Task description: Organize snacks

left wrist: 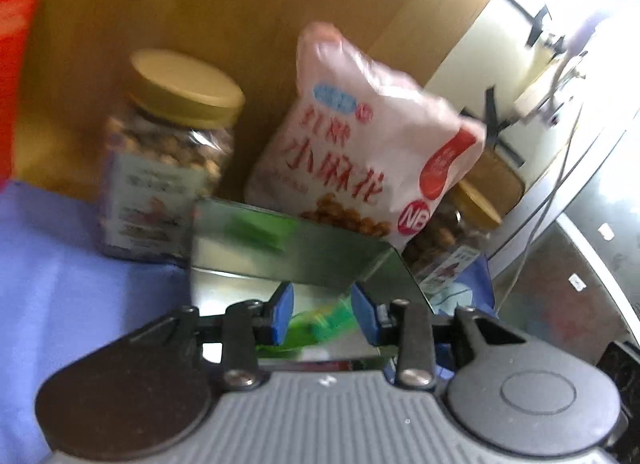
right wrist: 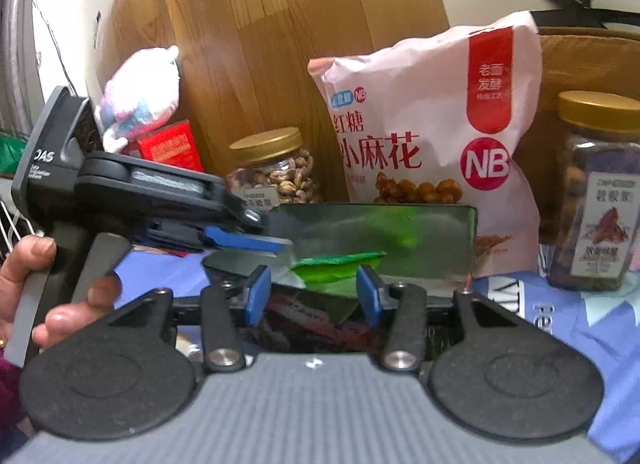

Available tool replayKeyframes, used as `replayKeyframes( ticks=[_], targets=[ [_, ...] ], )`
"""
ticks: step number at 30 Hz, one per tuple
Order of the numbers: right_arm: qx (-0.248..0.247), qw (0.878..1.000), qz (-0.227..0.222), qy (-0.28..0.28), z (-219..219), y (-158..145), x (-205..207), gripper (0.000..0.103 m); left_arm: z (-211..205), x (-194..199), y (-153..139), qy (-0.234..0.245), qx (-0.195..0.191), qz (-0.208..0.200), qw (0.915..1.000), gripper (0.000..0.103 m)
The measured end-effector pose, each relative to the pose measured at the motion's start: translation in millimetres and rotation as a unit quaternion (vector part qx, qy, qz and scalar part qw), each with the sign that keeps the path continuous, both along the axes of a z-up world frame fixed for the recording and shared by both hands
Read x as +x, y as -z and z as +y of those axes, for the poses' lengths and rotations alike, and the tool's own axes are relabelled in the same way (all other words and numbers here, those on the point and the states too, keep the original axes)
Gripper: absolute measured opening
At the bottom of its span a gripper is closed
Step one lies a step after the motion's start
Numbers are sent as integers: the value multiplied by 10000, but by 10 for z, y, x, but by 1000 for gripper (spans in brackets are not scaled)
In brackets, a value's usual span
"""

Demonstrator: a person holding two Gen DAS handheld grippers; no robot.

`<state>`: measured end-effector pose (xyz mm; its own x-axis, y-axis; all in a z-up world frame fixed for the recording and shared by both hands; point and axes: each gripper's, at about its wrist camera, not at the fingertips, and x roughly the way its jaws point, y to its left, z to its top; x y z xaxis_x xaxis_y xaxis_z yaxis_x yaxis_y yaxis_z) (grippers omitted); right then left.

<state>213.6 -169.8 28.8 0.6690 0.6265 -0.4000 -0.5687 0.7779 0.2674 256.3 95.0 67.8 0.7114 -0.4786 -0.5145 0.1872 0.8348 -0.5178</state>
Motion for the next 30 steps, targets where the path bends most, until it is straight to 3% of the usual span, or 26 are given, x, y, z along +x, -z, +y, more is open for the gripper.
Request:
replayKeyframes(
  ticks=[4, 8, 10, 11, 18, 22, 26, 28, 30],
  targets=[
    [30, 9994, 324, -97, -20, 138, -186, 50, 334, -461, 37, -368, 131, 7, 9992, 34],
    [-79, 9955, 940, -68, 80, 379, -176, 50, 612, -808, 314, -659, 126, 394, 9970, 34],
    [-64, 9923, 1221, -175, 162, 463, -204, 38, 704, -917, 421, -753, 26, 525, 9958, 34],
    [-68, 9910, 1307, -274, 218, 479, -258, 37, 737, -958, 455, -767, -30, 550, 9955, 34],
    [-325, 9842, 1163, -1292, 562, 307, -836, 38, 811, -1037, 401, -698, -261, 345, 9966, 34],
    [-456, 9923, 662, -941, 508, 92, -864, 40, 817, -1052, 397, -652, -223, 261, 9973, 39],
    [-212, 9915, 893, -922, 563, 43, -690, 41, 941, -1053, 535, -761, -380, 397, 9956, 40],
    [-383, 9895, 860, -1097, 728, 72, -690, 52, 1013, -1073, 607, -748, -517, 485, 9947, 41],
    [-721, 9857, 695, -1354, 967, 125, -714, 62, 1074, -1097, 651, -701, -628, 516, 9942, 49]
  ],
)
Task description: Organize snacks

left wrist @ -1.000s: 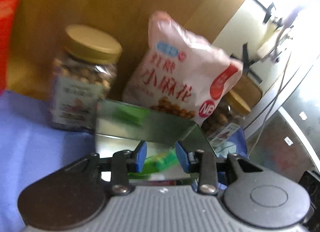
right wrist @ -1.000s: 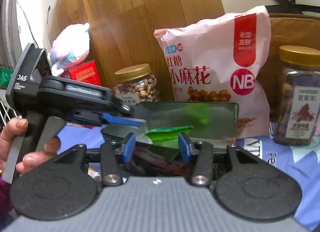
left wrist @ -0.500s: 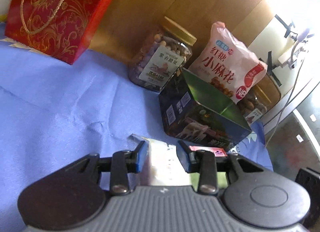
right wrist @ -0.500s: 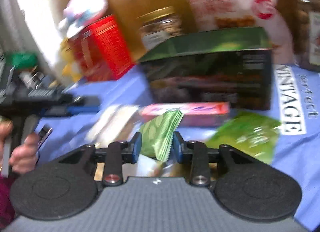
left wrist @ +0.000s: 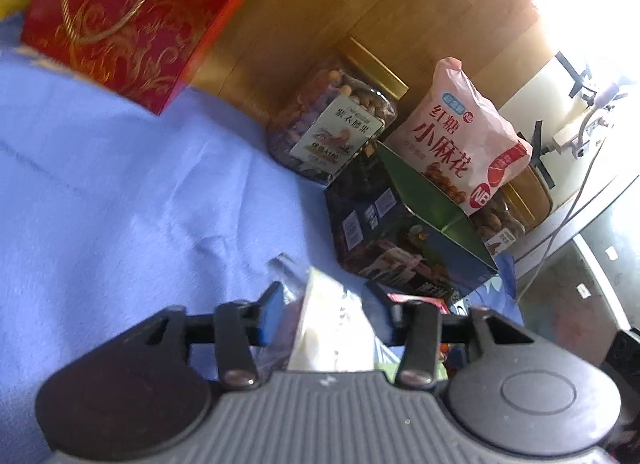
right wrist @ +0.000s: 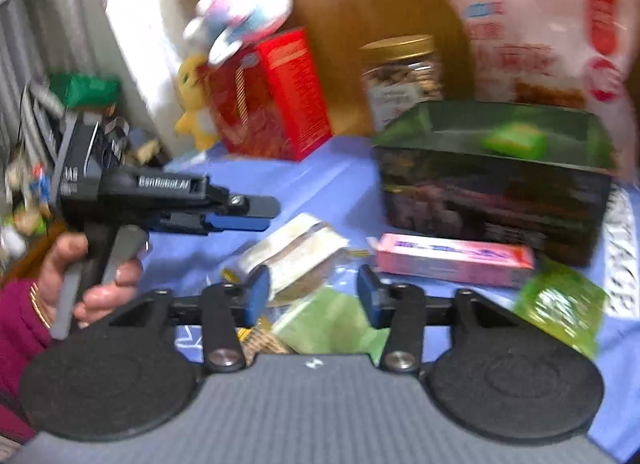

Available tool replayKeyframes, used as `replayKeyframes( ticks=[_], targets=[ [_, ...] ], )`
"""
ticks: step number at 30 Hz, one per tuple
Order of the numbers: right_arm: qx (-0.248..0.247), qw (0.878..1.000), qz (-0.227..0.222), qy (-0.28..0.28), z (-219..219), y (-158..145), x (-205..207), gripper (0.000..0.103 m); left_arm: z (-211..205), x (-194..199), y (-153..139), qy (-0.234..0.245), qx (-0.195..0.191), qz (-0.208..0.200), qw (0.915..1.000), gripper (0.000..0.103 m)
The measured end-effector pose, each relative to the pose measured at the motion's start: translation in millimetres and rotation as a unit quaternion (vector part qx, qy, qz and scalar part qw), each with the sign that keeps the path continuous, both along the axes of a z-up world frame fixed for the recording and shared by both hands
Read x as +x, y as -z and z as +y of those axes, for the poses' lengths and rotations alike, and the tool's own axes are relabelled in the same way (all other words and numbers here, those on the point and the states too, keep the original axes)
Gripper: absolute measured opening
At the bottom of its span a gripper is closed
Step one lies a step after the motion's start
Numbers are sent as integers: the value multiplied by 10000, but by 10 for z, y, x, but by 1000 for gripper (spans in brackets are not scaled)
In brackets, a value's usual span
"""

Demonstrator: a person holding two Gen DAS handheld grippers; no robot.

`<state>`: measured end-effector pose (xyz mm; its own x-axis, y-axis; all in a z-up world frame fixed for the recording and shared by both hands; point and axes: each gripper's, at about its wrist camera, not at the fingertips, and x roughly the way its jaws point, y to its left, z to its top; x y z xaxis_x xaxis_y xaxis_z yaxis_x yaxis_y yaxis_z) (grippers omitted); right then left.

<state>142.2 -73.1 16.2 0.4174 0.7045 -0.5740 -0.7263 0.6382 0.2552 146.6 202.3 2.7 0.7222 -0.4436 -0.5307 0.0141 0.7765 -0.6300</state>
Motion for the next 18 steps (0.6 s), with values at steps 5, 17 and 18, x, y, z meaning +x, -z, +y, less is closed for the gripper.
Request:
replayKeyframes(
  ticks=[5, 17, 18],
  targets=[
    [-708, 9963, -125, -461, 417, 229, 57, 76, 24, -12, 40, 164, -35, -1, 9999, 53],
    [-562, 9955, -646, -398, 432, 144, 110, 60, -142, -34, -120, 190, -92, -65, 9998, 49],
    [-414, 9955, -791, -322, 383, 71, 103, 60, -171, -24, -240, 190, -55, -208, 9996, 49]
  ],
)
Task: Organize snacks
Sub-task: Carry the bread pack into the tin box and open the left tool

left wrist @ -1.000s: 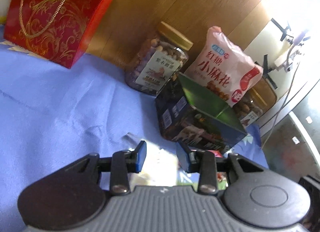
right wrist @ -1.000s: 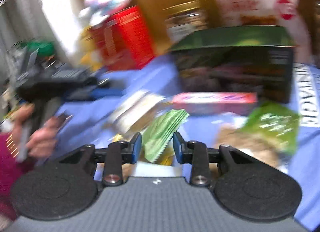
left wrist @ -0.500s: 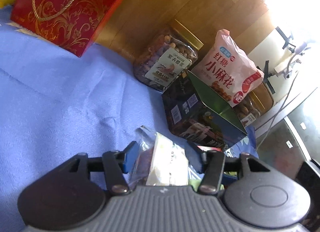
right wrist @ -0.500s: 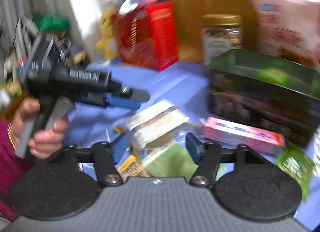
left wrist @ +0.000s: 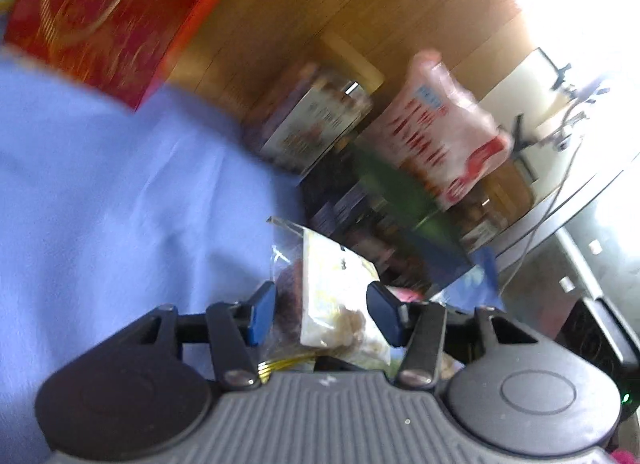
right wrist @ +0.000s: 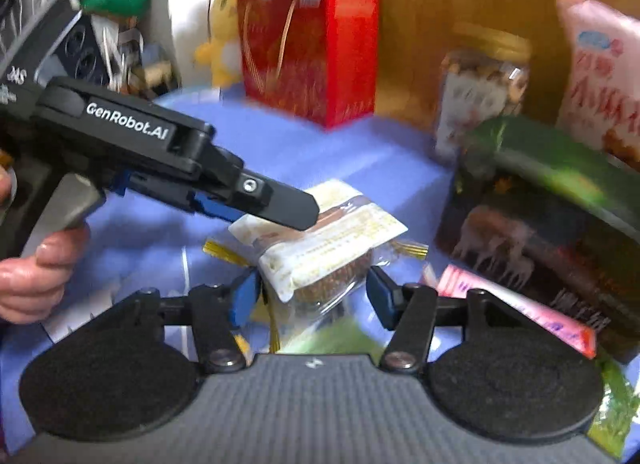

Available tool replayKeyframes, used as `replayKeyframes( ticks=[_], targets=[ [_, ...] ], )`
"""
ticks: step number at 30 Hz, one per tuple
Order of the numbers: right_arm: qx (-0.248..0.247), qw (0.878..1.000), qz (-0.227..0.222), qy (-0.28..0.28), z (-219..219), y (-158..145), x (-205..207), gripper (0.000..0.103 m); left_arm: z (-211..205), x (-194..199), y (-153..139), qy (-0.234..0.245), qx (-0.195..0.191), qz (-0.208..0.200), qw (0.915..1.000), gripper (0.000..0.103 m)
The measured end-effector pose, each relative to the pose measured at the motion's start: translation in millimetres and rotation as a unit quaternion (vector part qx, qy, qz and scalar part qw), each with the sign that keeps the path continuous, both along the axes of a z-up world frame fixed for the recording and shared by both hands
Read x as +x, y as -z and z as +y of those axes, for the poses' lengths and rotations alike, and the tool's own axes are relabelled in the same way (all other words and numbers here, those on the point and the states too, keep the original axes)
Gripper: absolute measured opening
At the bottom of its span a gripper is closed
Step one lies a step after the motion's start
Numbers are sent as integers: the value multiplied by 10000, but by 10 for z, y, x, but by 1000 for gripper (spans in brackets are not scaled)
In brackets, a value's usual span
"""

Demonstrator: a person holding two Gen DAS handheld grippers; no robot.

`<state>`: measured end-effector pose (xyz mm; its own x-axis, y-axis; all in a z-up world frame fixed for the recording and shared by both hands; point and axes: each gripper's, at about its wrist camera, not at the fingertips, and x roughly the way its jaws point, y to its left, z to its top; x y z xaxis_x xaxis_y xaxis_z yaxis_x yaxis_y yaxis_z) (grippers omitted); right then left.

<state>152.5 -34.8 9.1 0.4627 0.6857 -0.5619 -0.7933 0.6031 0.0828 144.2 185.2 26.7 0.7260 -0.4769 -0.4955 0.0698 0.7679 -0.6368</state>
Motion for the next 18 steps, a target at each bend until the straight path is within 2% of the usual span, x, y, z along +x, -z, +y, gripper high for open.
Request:
replayKeyframes(
  ticks=[4, 8, 10, 13, 18],
  targets=[
    [335, 9949, -909, 267, -193, -379, -7, 60, -209, 162, -494, 150, 279, -648, 9974, 50],
    [403, 9895, -1220, 654, -448, -623, 278, 60, -513, 571, -738, 478, 512, -999, 9925, 50],
    [339, 9898, -1094, 851, -547, -633, 510, 60, -656, 859, -707, 615, 505, -901, 9927, 50],
    [299, 9921, -529, 1094, -680, -511, 922, 60, -819, 1268, -542, 744, 502, -532, 9945, 51],
    [467, 9907, 316, 1237, -736, -320, 1409, 62, -957, 1671, -236, 683, 666, 43, 9954, 50]
  ],
)
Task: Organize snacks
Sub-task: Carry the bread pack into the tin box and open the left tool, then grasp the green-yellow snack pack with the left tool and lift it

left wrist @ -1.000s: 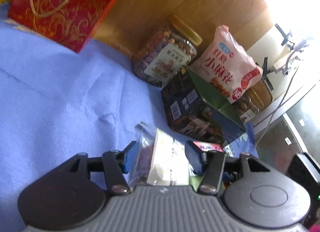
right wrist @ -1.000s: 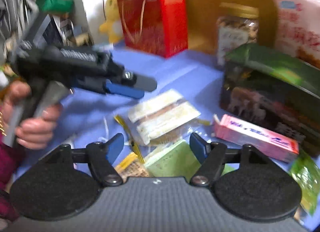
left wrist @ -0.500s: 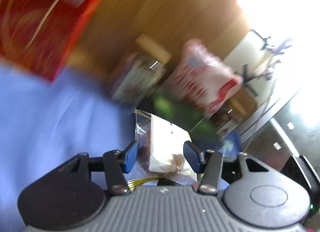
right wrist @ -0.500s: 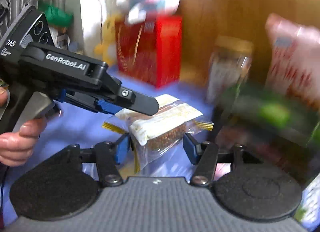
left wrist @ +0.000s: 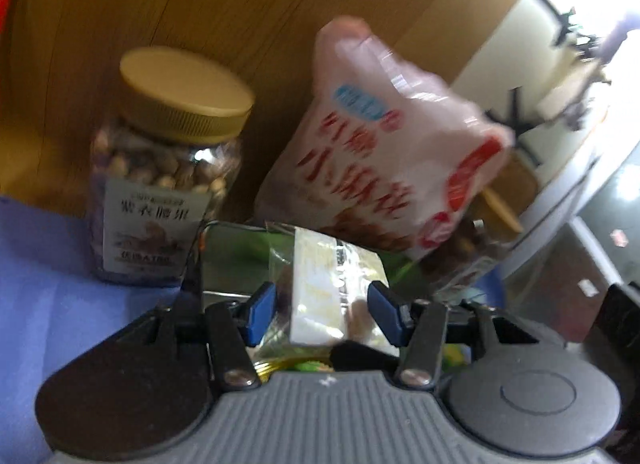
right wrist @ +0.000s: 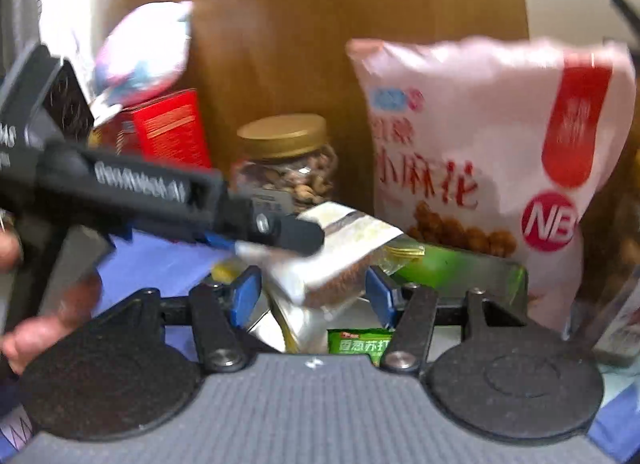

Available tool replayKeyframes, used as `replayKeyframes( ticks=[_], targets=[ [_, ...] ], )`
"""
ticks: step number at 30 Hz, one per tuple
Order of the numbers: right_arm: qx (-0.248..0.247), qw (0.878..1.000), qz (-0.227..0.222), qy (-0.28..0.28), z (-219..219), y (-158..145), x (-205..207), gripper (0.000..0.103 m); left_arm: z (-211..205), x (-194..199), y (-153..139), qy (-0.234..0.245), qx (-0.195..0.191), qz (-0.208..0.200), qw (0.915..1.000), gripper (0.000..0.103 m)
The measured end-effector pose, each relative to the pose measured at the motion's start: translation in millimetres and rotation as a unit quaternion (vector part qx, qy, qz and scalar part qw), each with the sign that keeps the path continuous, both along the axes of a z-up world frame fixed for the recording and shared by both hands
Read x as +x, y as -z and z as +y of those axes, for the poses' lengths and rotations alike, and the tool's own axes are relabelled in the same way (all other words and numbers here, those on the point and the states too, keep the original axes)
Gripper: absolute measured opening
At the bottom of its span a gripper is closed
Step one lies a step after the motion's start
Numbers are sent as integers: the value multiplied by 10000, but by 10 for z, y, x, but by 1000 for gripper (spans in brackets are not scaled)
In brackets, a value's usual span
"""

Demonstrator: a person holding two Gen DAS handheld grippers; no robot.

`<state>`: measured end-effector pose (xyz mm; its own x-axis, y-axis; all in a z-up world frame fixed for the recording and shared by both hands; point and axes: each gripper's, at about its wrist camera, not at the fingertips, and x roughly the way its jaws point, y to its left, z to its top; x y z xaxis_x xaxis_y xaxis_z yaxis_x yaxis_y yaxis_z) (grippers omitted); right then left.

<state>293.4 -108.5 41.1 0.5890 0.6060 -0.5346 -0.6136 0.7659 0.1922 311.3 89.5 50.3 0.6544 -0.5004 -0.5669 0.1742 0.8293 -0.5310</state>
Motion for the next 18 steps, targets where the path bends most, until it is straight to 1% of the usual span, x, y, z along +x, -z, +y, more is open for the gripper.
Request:
replayKeyframes(
  ticks=[1, 2, 5, 7, 9, 12, 15, 18],
  targets=[
    [13, 10000, 60, -41, 33, 22, 50, 62, -3, 32, 40, -39, 64, 38, 10000, 49],
    [-1, 9999, 68, -80, 62, 48, 104, 62, -5, 38, 50, -80, 142, -55, 9999, 48],
    [-22, 9999, 40, -146, 141, 97, 101, 62, 7, 26, 22, -134, 113, -73, 9998, 48],
    [109, 9999, -1, -108, 73, 63, 41, 62, 19, -95, -62, -132, 145, -262, 9995, 50],
    [347, 9993, -101, 2, -86, -30, -62, 62, 3, -225, -192, -148, 174, -551, 9982, 50],
    [742, 9963, -377, 223, -481, -201, -376, 62, 76, -550, -338, -76, 11, -892, 9960, 52],
    [993, 9926, -513, 476, -860, -216, -690, 62, 176, -899, -335, -3, -155, -988, 9950, 52],
    [919, 9914, -423, 830, -1109, -47, -966, 62, 219, -1145, -201, -43, -201, -850, 9962, 52]
  ],
)
